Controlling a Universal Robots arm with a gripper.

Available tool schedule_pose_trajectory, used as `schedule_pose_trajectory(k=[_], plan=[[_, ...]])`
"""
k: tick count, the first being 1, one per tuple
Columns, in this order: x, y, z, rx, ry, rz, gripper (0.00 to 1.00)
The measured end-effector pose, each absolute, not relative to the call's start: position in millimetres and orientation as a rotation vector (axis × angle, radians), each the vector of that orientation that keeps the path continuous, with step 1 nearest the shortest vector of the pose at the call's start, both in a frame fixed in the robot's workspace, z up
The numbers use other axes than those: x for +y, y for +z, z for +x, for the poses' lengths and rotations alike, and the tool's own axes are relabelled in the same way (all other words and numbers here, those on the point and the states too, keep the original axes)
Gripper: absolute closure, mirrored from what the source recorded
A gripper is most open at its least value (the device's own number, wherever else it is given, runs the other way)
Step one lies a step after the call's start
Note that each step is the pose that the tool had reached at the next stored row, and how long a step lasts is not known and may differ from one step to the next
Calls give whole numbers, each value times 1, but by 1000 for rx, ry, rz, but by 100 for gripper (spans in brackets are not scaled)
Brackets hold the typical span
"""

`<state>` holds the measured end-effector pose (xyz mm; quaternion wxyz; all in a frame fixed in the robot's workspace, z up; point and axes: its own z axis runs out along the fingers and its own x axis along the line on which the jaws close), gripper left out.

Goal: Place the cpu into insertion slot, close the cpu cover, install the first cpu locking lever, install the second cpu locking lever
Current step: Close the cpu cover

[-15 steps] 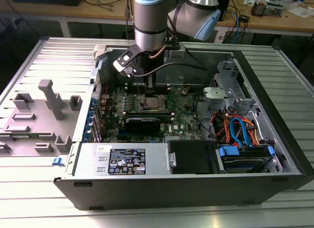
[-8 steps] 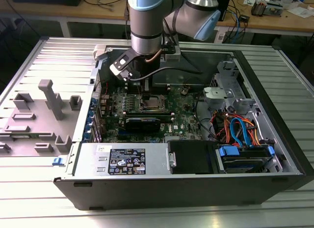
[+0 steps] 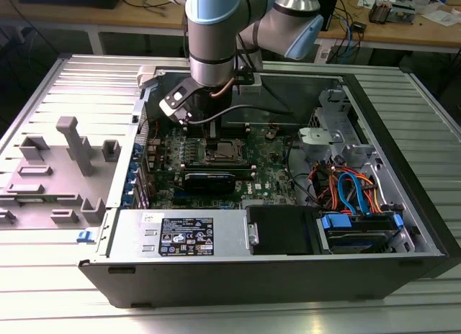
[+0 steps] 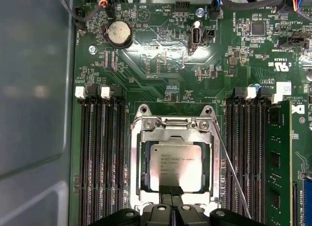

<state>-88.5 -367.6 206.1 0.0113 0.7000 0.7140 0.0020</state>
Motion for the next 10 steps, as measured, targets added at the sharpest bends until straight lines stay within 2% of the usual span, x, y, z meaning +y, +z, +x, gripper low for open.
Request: schedule_pose_trajectory(k=[10], plan=[[-368, 211, -66, 2227, 6, 2184, 89]])
